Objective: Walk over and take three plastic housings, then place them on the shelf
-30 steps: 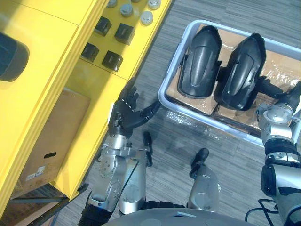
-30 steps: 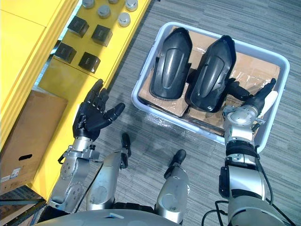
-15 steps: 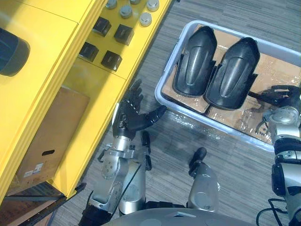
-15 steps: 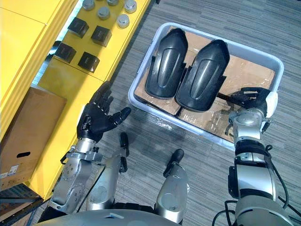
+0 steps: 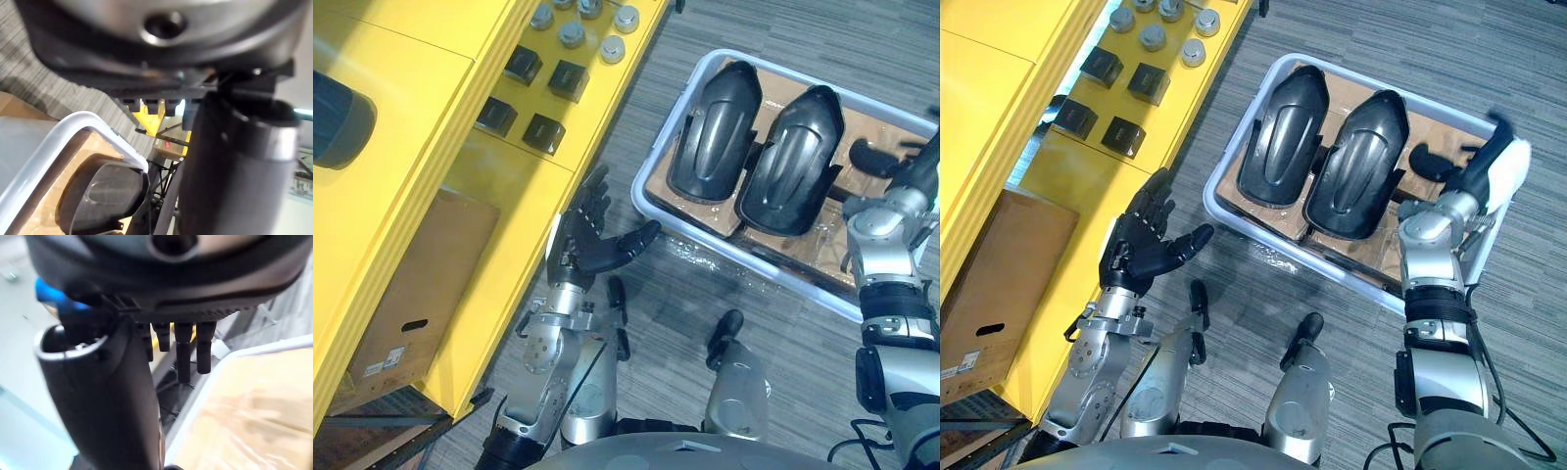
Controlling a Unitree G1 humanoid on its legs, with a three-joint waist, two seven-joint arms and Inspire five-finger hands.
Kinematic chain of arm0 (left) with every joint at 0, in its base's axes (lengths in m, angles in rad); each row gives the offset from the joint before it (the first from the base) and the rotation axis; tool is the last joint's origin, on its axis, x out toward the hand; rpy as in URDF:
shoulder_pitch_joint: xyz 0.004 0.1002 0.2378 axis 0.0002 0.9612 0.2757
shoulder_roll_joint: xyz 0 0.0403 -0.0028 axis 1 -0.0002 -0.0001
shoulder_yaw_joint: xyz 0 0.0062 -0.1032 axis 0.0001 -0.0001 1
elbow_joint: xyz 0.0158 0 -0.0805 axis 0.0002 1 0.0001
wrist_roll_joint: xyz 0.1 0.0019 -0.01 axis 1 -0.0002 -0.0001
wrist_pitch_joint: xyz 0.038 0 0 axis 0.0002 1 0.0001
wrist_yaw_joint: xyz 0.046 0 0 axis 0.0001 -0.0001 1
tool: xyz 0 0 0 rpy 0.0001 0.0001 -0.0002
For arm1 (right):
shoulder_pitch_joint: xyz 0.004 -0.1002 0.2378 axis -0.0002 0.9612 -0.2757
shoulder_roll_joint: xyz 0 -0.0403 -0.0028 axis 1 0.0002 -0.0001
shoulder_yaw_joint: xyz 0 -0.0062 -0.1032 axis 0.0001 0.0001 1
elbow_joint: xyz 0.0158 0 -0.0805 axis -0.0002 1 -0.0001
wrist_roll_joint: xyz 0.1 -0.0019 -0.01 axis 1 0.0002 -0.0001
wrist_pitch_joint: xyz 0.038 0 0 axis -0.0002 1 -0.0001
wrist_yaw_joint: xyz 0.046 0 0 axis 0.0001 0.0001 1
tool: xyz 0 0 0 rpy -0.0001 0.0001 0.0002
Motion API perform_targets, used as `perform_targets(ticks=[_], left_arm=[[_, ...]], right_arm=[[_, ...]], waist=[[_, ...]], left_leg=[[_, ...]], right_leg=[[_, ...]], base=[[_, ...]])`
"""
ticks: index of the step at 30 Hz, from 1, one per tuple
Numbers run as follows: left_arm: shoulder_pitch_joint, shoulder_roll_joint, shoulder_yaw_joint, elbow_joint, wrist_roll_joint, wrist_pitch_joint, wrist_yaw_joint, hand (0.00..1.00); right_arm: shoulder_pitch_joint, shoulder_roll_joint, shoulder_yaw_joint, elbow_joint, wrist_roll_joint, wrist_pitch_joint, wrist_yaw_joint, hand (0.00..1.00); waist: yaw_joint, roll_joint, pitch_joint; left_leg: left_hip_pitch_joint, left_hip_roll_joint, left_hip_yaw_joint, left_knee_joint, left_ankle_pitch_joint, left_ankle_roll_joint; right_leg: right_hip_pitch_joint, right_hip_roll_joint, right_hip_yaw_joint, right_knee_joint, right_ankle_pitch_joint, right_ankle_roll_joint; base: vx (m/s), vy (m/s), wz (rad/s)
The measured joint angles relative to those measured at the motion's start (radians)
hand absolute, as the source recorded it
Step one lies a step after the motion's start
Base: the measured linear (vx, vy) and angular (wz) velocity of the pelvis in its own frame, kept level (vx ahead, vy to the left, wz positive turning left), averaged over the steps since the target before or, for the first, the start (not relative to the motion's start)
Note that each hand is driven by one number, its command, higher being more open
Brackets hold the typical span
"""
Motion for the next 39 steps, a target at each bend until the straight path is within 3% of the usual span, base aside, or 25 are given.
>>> perform_targets(ticks=[3, 9, 24, 25, 34, 39], left_arm=[[0.020, 0.000, 0.000, 0.000, 0.000, -0.010, 0.003, 1.00], [0.021, 0.000, 0.000, 0.000, -0.001, -0.015, 0.017, 1.00], [0.001, 0.000, -0.045, 0.025, -0.001, -0.014, 0.037, 1.00], [-0.002, 0.000, -0.045, 0.030, -0.001, -0.010, 0.039, 1.00], [-0.022, 0.000, -0.041, 0.030, 0.000, -0.004, 0.039, 1.00], [-0.020, 0.000, -0.041, 0.030, 0.000, -0.001, 0.035, 1.00]], right_arm=[[-0.001, 0.000, 0.004, -0.024, -0.004, -0.035, -0.016, 1.00], [-0.004, 0.000, 0.022, -0.025, -0.002, -0.034, -0.008, 1.00], [-0.065, 0.012, 0.070, 0.160, 0.087, 0.064, 0.121, 1.00], [-0.070, 0.012, 0.087, 0.170, 0.088, 0.087, 0.155, 0.00], [-0.080, -0.052, 0.124, 0.199, 0.035, 0.202, 0.284, 0.00], [-0.094, -0.057, 0.143, 0.227, -0.034, 0.270, 0.304, 0.00]], waist=[[0.001, -0.001, 0.001], [-0.004, -0.002, 0.016], [0.021, 0.017, 0.038], [0.024, 0.018, 0.039], [0.028, 0.018, 0.039], [0.023, 0.018, 0.038]], left_leg=[[0.000, 0.000, 0.007, 0.000, 0.000, 0.000], [0.000, 0.002, 0.015, 0.003, -0.001, 0.000], [-0.032, 0.001, -0.002, 0.044, -0.018, 0.004], [-0.035, 0.001, -0.003, 0.052, -0.021, 0.005], [-0.036, 0.002, -0.017, 0.053, -0.018, 0.003], [-0.035, 0.003, -0.025, 0.047, -0.010, 0.001]], right_leg=[[-0.005, 0.000, 0.004, 0.000, 0.000, 0.000], [-0.013, 0.001, 0.013, 0.000, 0.001, 0.000], [-0.017, -0.007, -0.001, 0.008, 0.000, 0.001], [-0.017, -0.009, 0.000, 0.014, -0.002, 0.000], [-0.015, -0.010, -0.012, 0.026, -0.006, -0.003], [-0.009, -0.009, -0.024, 0.031, -0.009, -0.006]], base=[[0.02, -0.037, -0.05], [0.03, -0.031, -0.05], [0.01, -0.017, 0.03], [-0.01, -0.018, 0.05], [0.00, -0.005, 0.01], [-0.01, -0.033, 0.06]])
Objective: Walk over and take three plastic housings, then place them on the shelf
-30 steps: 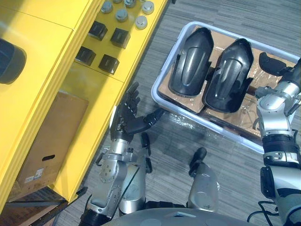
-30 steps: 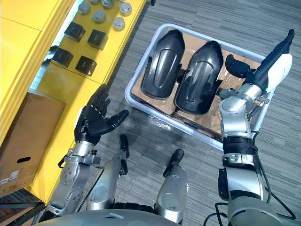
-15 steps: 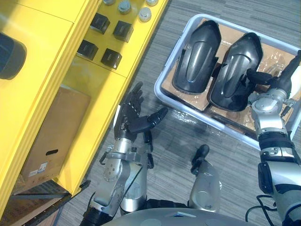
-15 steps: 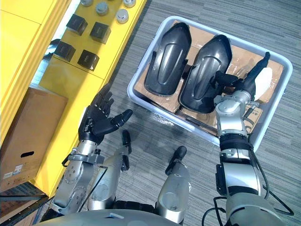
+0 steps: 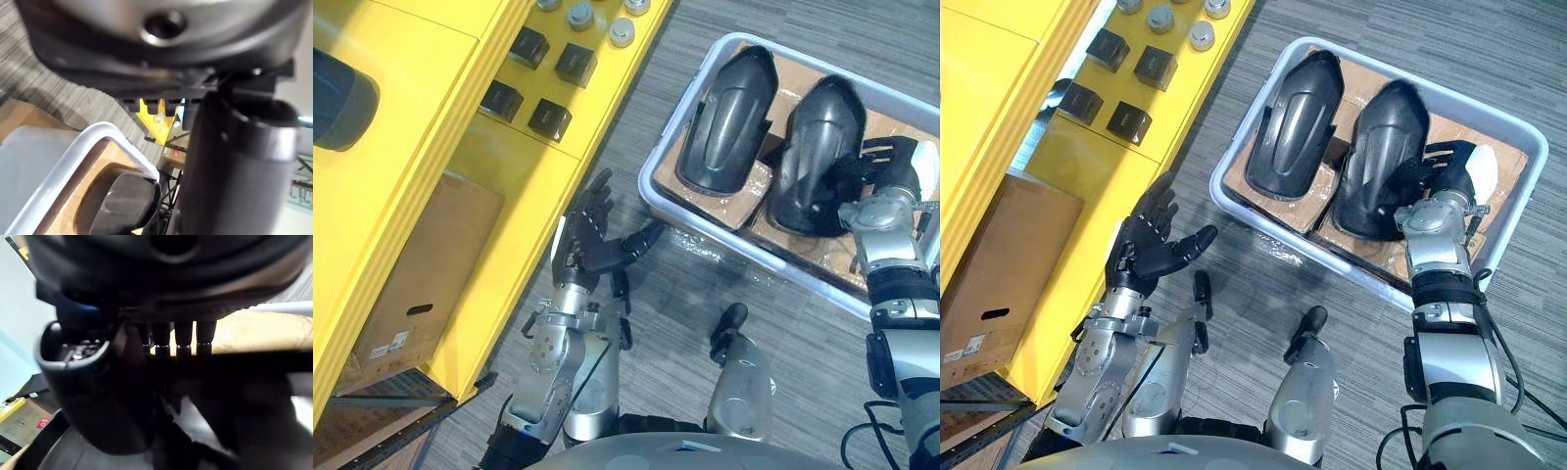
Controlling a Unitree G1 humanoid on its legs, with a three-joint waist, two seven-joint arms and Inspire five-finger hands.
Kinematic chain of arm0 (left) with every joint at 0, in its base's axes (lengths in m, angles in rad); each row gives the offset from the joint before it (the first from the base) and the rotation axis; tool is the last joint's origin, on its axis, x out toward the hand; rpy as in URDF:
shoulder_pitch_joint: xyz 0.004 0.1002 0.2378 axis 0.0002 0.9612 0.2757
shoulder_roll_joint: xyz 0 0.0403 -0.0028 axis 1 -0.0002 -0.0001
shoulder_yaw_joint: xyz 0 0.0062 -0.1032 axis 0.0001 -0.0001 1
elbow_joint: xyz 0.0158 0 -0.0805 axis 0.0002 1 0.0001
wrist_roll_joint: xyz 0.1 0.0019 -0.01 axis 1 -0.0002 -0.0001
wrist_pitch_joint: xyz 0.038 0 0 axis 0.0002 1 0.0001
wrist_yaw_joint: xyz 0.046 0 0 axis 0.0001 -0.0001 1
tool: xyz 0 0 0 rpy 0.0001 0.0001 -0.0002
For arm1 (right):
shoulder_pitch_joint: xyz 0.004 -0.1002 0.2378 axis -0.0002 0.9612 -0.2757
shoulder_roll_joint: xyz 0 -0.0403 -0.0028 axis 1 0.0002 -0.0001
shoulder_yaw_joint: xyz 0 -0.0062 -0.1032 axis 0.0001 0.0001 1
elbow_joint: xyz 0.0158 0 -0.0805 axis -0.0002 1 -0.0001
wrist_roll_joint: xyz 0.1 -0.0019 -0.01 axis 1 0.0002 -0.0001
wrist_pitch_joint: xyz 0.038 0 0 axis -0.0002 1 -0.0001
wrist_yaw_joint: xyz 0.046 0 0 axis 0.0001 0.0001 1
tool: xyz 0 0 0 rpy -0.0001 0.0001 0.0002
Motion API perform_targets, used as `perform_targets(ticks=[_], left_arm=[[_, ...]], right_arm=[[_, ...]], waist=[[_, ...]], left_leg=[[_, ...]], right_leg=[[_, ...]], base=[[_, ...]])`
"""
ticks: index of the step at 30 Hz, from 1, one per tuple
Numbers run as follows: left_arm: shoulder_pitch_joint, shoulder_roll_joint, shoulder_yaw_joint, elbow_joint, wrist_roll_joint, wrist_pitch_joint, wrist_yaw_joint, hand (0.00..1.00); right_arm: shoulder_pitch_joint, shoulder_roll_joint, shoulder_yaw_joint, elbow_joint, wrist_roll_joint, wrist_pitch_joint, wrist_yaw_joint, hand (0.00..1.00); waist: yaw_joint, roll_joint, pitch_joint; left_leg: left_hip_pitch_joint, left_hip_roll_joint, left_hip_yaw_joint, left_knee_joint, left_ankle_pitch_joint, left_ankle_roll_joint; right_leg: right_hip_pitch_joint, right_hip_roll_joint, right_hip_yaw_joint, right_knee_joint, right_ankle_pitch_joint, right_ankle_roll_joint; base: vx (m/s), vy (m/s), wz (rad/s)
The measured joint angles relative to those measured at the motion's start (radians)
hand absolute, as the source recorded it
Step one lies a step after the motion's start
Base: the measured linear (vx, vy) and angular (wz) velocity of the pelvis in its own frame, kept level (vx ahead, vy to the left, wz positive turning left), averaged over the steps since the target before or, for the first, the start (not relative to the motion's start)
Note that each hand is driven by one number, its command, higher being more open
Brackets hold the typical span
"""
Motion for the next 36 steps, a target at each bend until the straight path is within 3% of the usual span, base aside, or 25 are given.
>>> perform_targets(ticks=[8, 14, 21, 24, 29, 31, 36], left_arm=[[0.004, 0.002, 0.022, -0.010, 0.000, 0.008, -0.018, 1.00], [0.042, 0.001, 0.066, -0.036, -0.009, 0.017, -0.054, 1.00], [0.087, 0.000, 0.142, -0.130, -0.076, 0.024, -0.137, 1.00], [0.092, 0.000, 0.149, -0.137, -0.144, 0.090, -0.184, 1.00], [0.079, 0.001, 0.143, -0.136, -0.221, 0.278, -0.219, 1.00], [0.067, 0.002, 0.133, -0.121, -0.292, 0.375, -0.236, 1.00], [0.014, -0.011, 0.086, -0.024, -0.419, 0.496, -0.237, 1.00]], right_arm=[[0.021, 0.078, -0.001, -0.040, -0.038, 0.034, -0.017, 0.00], [0.062, 0.108, -0.024, -0.051, -0.047, 0.047, -0.093, 0.00], [0.207, 0.119, -0.110, -0.230, -0.085, 0.051, -0.133, 0.00], [0.277, 0.168, -0.147, -0.359, -0.088, 0.049, -0.179, 0.00], [0.333, 0.245, -0.136, -0.540, -0.185, 0.001, -0.187, 0.00], [0.338, 0.262, -0.131, -0.578, -0.242, -0.052, -0.187, 0.00], [0.338, 0.265, -0.075, -0.586, -0.279, -0.172, -0.186, 0.00]], waist=[[-0.001, -0.001, -0.003], [0.001, -0.002, -0.003], [-0.005, -0.005, -0.015], [-0.011, -0.018, -0.072], [-0.033, -0.060, -0.168], [-0.036, -0.076, -0.222], [-0.042, -0.088, -0.293]], left_leg=[[0.038, -0.003, 0.005, -0.052, 0.027, -0.002], [0.079, -0.009, 0.003, -0.091, 0.046, 0.002], [0.156, -0.016, 0.004, -0.137, 0.053, 0.000], [0.184, -0.006, 0.018, -0.166, 0.053, -0.003], [0.251, 0.005, 0.052, -0.195, 0.043, -0.017], [0.281, 0.017, 0.071, -0.196, 0.029, -0.026], [0.332, 0.030, 0.106, -0.198, 0.012, -0.042]], right_leg=[[0.017, 0.002, -0.003, -0.003, 0.000, 0.000], [0.053, 0.003, -0.010, -0.015, 0.004, 0.003], [0.130, 0.009, -0.025, -0.062, 0.012, 0.017], [0.159, 0.028, -0.026, -0.113, 0.028, 0.026], [0.227, 0.064, -0.009, -0.198, 0.052, 0.031], [0.263, 0.081, -0.001, -0.246, 0.067, 0.034], [0.312, 0.106, 0.022, -0.298, 0.082, 0.034]], base=[[0.00, -0.030, 0.00], [0.01, -0.035, 0.04], [0.04, -0.036, 0.01], [0.06, -0.052, -0.12], [0.09, -0.055, -0.20], [0.10, -0.066, -0.24], [0.04, -0.029, -0.21]])
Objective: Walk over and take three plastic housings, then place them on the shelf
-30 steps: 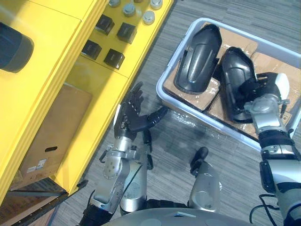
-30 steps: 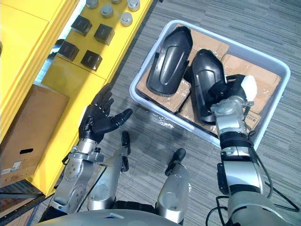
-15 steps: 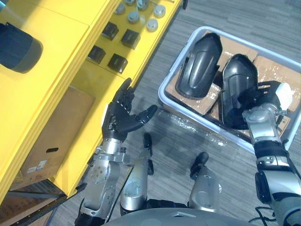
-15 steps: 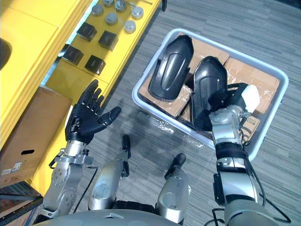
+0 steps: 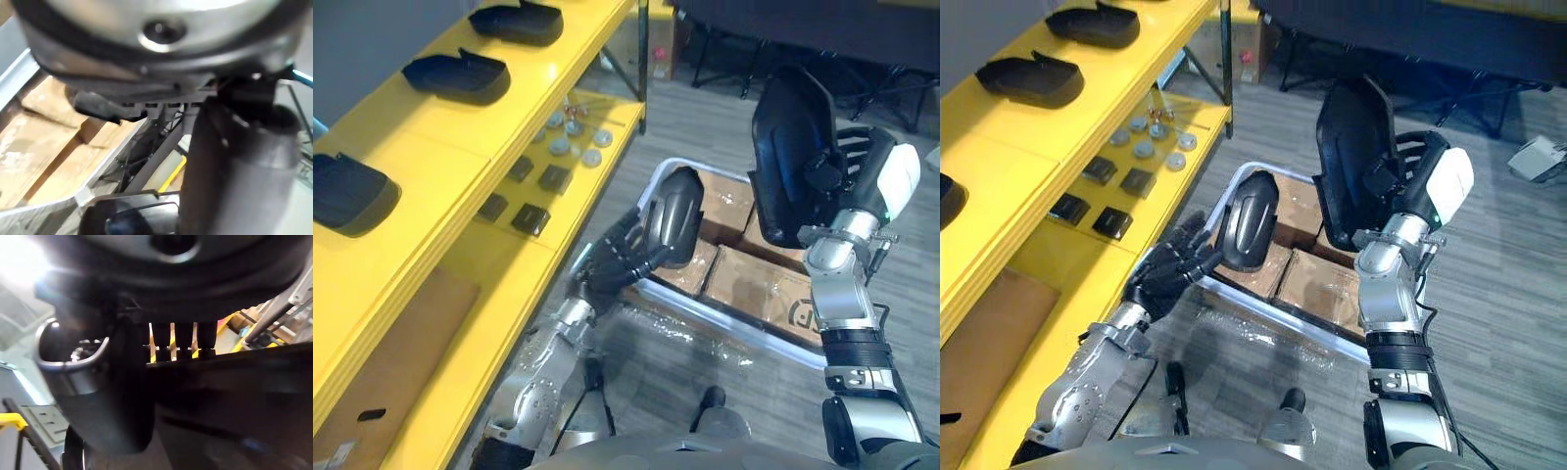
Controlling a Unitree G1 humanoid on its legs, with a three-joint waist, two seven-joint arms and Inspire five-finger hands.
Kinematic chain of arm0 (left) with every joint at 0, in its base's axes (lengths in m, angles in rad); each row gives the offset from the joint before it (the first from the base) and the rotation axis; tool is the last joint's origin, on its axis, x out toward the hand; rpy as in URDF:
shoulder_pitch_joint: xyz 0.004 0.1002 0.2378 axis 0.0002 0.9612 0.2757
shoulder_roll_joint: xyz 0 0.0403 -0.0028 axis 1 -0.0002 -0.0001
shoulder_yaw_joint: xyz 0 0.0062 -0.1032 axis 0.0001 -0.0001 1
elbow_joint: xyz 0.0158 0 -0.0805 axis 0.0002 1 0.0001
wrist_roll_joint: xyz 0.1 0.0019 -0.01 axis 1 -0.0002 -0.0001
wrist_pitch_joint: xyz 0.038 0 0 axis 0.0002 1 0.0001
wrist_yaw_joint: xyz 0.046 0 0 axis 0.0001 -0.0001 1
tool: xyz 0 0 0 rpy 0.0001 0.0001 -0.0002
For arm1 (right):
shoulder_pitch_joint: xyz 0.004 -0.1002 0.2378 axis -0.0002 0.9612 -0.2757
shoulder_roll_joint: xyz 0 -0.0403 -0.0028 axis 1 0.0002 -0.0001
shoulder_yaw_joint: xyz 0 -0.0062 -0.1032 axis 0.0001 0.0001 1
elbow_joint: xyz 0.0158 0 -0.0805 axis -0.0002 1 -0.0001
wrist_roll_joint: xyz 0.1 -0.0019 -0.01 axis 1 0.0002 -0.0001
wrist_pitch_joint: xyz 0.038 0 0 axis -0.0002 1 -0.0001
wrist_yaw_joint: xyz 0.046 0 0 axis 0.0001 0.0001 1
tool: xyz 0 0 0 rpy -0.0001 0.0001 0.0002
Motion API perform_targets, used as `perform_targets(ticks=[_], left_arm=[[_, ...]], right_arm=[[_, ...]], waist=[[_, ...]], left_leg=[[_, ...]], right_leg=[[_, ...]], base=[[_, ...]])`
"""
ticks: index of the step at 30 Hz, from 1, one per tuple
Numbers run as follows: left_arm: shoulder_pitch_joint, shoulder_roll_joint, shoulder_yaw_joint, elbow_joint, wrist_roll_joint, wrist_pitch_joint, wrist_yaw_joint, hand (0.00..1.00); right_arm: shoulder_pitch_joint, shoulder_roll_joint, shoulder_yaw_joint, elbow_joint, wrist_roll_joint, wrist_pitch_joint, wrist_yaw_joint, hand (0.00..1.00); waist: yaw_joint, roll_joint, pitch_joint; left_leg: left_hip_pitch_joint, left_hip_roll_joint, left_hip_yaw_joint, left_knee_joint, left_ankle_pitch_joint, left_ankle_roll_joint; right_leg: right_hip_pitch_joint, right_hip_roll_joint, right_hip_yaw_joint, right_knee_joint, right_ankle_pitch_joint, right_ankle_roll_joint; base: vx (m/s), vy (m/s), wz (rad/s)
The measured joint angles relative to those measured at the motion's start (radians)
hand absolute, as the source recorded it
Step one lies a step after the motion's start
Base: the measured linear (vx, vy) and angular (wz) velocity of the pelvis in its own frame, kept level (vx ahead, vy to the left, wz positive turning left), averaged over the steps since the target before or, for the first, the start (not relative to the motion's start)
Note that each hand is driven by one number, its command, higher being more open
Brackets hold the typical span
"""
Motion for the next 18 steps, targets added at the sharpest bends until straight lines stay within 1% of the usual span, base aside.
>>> perform_targets(ticks=[1, 2, 3, 6, 8, 11, 13, 14, 16, 17, 18], left_arm=[[-0.022, -0.001, -0.012, 0.039, -0.050, 0.010, 0.004, 1.00], [-0.033, -0.006, -0.015, 0.059, -0.070, 0.016, 0.008, 1.00], [-0.056, -0.018, -0.022, 0.105, -0.099, 0.019, 0.023, 1.00], [-0.118, -0.047, -0.027, 0.216, -0.100, 0.014, 0.052, 1.00], [-0.174, -0.060, -0.025, 0.309, -0.096, -0.016, 0.077, 1.00], [-0.216, -0.067, -0.025, 0.378, -0.096, -0.048, 0.081, 1.00], [-0.251, -0.078, -0.027, 0.435, -0.097, -0.094, 0.082, 1.00], [-0.267, -0.085, -0.026, 0.455, -0.097, -0.103, 0.082, 1.00], [-0.335, -0.101, -0.029, 0.539, -0.100, -0.151, 0.083, 1.00], [-0.345, -0.105, -0.030, 0.552, -0.100, -0.162, 0.083, 1.00], [-0.363, -0.109, -0.041, 0.576, -0.102, -0.188, 0.083, 1.00]], right_arm=[[0.000, 0.000, 0.018, 0.000, -0.001, -0.026, 0.000, 0.00], [0.000, 0.001, 0.027, 0.000, -0.001, -0.038, 0.000, 0.00], [0.000, 0.002, 0.044, 0.000, -0.001, -0.056, 0.001, 0.00], [0.000, 0.012, 0.067, 0.000, 0.000, -0.083, 0.002, 0.00], [0.000, 0.035, 0.077, 0.000, 0.003, -0.107, 0.004, 0.00], [0.000, 0.057, 0.099, 0.001, 0.008, -0.121, 0.014, 0.00], [0.010, 0.084, 0.128, 0.007, 0.014, -0.155, 0.027, 0.00], [0.015, 0.086, 0.136, 0.007, 0.020, -0.161, 0.027, 0.00], [0.025, 0.106, 0.172, 0.034, 0.030, -0.201, 0.038, 0.00], [0.028, 0.115, 0.180, 0.042, 0.036, -0.208, 0.041, 0.00], [0.038, 0.128, 0.197, 0.054, 0.043, -0.220, 0.044, 0.00]], waist=[[-0.001, -0.001, -0.008], [-0.004, -0.001, -0.011], [-0.013, -0.001, -0.016], [-0.018, -0.001, -0.040], [-0.025, -0.005, -0.046], [-0.040, -0.009, -0.060], [-0.044, -0.014, -0.076], [-0.043, -0.016, -0.081], [-0.045, -0.033, -0.092], [-0.046, -0.037, -0.094], [-0.045, -0.046, -0.099]], left_leg=[[0.009, 0.004, 0.006, -0.001, -0.001, -0.002], [0.013, 0.005, 0.008, -0.001, -0.001, -0.002], [0.021, 0.006, 0.012, -0.003, -0.003, -0.004], [0.027, 0.008, 0.030, -0.004, -0.003, -0.004], [0.040, 0.008, 0.043, -0.004, -0.003, -0.004], [0.047, 0.008, 0.055, -0.004, -0.002, -0.005], [0.056, 0.015, 0.072, -0.005, -0.004, -0.005], [0.056, 0.016, 0.075, -0.005, -0.004, -0.005], [0.057, 0.022, 0.085, -0.005, -0.003, -0.006], [0.058, 0.023, 0.088, -0.005, -0.003, -0.007], [0.059, 0.024, 0.091, -0.005, -0.003, -0.009]], right_leg=[[0.008, 0.005, 0.003, -0.012, 0.005, -0.001], [0.014, 0.008, 0.003, -0.017, 0.008, -0.001], [0.020, 0.009, 0.005, -0.019, 0.009, -0.002], [0.020, 0.014, 0.021, -0.037, 0.024, -0.003], [0.030, 0.017, 0.032, -0.056, 0.038, -0.005], [0.033, 0.019, 0.043, -0.068, 0.049, -0.009], [0.034, 0.020, 0.060, -0.078, 0.055, -0.012], [0.035, 0.022, 0.062, -0.085, 0.061, -0.013], [0.034, 0.030, 0.071, -0.100, 0.072, -0.021], [0.034, 0.033, 0.073, -0.103, 0.074, -0.022], [0.033, 0.037, 0.077, -0.105, 0.075, -0.024]], base=[[0.01, -0.023, -0.20], [-0.01, -0.019, -0.13], [-0.03, -0.009, -0.07], [-0.04, 0.006, -0.18], [-0.03, 0.007, -0.18], [-0.03, 0.008, -0.15], [-0.01, 0.006, -0.21], [-0.02, -0.014, -0.15], [-0.03, -0.018, -0.15], [-0.02, -0.007, -0.13], [-0.01, -0.005, -0.10]])
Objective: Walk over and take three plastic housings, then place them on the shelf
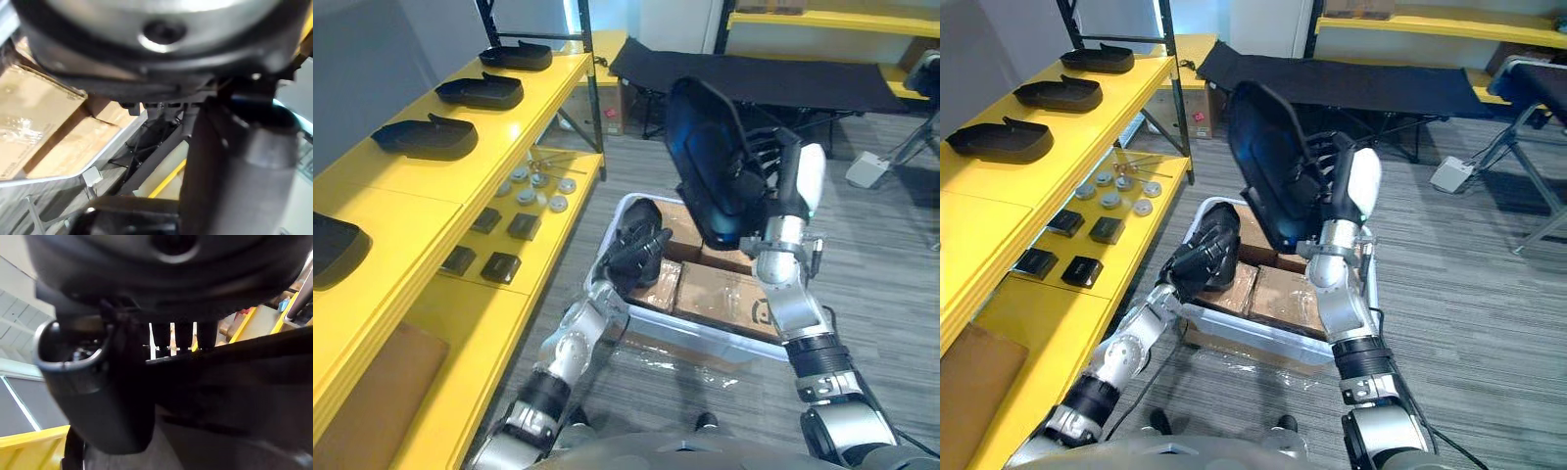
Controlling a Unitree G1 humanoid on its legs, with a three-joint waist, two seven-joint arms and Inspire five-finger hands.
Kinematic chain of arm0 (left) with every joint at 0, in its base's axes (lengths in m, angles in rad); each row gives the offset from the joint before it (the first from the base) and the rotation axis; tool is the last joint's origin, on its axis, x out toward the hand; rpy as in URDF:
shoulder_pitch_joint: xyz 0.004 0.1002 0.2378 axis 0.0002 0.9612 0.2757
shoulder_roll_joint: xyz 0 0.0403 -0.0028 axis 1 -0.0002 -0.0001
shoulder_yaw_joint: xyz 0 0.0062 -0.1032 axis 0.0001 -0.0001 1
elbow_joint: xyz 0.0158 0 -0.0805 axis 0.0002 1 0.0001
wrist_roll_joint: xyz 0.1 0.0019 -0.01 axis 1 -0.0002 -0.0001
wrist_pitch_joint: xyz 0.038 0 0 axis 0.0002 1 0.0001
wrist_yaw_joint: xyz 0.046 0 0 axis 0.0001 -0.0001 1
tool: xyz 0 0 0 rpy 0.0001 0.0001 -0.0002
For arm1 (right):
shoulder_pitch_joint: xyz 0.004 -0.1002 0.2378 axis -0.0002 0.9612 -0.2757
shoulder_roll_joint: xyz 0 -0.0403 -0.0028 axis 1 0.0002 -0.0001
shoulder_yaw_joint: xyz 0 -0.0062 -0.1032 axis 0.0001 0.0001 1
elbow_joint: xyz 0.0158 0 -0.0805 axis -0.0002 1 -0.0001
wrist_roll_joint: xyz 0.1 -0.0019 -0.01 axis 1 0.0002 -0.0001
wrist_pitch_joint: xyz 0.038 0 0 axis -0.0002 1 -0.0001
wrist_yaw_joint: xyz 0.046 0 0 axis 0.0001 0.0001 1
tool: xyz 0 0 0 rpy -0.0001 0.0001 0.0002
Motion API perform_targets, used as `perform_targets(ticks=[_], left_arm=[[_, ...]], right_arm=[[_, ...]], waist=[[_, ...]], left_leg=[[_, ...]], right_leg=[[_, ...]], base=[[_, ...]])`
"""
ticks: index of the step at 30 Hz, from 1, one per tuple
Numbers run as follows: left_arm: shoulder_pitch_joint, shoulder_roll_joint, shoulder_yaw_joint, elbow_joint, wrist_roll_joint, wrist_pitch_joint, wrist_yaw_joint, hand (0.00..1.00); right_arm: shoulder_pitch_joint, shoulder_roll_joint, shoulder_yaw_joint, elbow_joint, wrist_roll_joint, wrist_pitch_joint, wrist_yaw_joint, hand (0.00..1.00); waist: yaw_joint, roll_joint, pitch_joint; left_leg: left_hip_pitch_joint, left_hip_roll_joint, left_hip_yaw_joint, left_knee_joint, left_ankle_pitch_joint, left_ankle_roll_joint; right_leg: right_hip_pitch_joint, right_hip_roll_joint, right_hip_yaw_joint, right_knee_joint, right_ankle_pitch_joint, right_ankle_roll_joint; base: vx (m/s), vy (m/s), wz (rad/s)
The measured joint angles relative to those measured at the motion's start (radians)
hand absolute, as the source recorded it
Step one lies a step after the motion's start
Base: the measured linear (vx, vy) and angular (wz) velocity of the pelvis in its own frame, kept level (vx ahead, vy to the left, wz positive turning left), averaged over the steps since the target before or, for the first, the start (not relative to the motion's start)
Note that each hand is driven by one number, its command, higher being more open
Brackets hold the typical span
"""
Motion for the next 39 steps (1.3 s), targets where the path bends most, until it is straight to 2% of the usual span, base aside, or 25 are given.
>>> perform_targets(ticks=[4, 11, 16, 17, 22, 27, 30, 32, 35, 39], left_arm=[[-0.015, -0.012, -0.037, 0.032, -0.052, -0.035, -0.033, 1.00], [-0.018, -0.020, -0.120, 0.062, -0.084, -0.035, -0.046, 1.00], [-0.018, -0.020, -0.139, 0.084, -0.163, -0.035, -0.048, 1.00], [-0.018, -0.020, -0.140, 0.086, -0.179, -0.035, -0.050, 0.00], [-0.018, -0.017, -0.147, 0.124, -0.392, -0.039, -0.087, 0.00], [-0.018, -0.018, -0.163, 0.140, -0.509, -0.074, -0.148, 0.00], [-0.020, -0.018, -0.156, 0.169, -0.514, -0.144, -0.149, 0.00], [-0.019, -0.017, -0.156, 0.177, -0.510, -0.175, -0.149, 0.00], [-0.019, -0.016, -0.171, 0.178, -0.514, -0.184, -0.151, 0.00], [-0.019, -0.016, -0.181, 0.178, -0.545, -0.187, -0.159, 0.00]], right_arm=[[0.017, 0.031, 0.044, 0.034, 0.007, -0.020, 0.021, 0.00], [0.036, 0.077, 0.103, 0.070, 0.038, -0.053, 0.040, 0.00], [0.037, 0.078, 0.139, 0.074, 0.049, -0.053, 0.040, 0.00], [0.037, 0.078, 0.139, 0.074, 0.050, -0.053, 0.039, 0.00], [0.037, 0.077, 0.158, 0.074, 0.054, -0.054, 0.024, 0.00], [0.037, 0.078, 0.171, 0.073, 0.077, -0.059, 0.000, 0.00], [0.044, 0.091, 0.216, 0.046, 0.073, -0.094, -0.003, 0.00], [0.054, 0.111, 0.219, 0.038, 0.073, -0.094, -0.006, 0.00], [0.059, 0.113, 0.215, 0.038, 0.074, -0.094, -0.002, 0.00], [0.060, 0.111, 0.216, 0.035, 0.073, -0.101, 0.003, 0.00]], waist=[[0.001, -0.016, -0.010], [0.001, -0.038, -0.024], [0.001, -0.041, -0.026], [0.001, -0.041, -0.026], [0.000, -0.056, -0.035], [-0.001, -0.066, -0.041], [-0.016, -0.068, -0.042], [-0.014, -0.074, -0.041], [0.002, -0.088, -0.043], [0.000, -0.098, -0.046]], left_leg=[[0.008, 0.006, 0.010, 0.000, -0.002, -0.003], [0.010, 0.006, 0.012, 0.000, -0.003, -0.005], [0.012, 0.006, 0.012, 0.000, -0.003, -0.005], [0.012, 0.006, 0.012, 0.000, -0.003, -0.005], [0.012, 0.006, 0.012, 0.000, -0.004, -0.005], [0.012, 0.007, 0.012, 0.000, -0.004, -0.006], [0.014, 0.009, 0.012, 0.000, -0.004, -0.006], [0.014, 0.010, 0.012, 0.000, -0.004, -0.006], [0.014, 0.009, 0.012, 0.001, -0.005, -0.007], [0.014, 0.008, 0.012, 0.000, -0.006, -0.008]], right_leg=[[0.000, 0.000, 0.009, 0.000, 0.001, -0.001], [0.000, 0.000, 0.010, 0.000, 0.001, -0.002], [0.002, 0.000, 0.010, 0.000, 0.001, -0.002], [0.002, 0.000, 0.010, 0.000, 0.001, -0.002], [0.002, -0.001, 0.010, 0.000, 0.001, -0.002], [0.003, -0.001, 0.009, 0.000, 0.001, -0.002], [0.004, -0.002, 0.009, 0.000, 0.001, -0.002], [0.004, -0.002, 0.009, 0.000, 0.000, -0.003], [0.005, -0.002, 0.008, 0.000, 0.000, -0.003], [0.005, -0.003, 0.009, 0.000, 0.000, -0.003]], base=[[0.00, 0.001, -0.08], [0.00, 0.001, -0.01], [0.00, 0.000, 0.00], [0.00, 0.000, 0.00], [0.00, 0.000, 0.00], [0.00, 0.000, 0.00], [0.00, 0.000, 0.00], [0.00, 0.000, 0.00], [0.00, 0.000, 0.00], [0.00, 0.000, 0.00]])
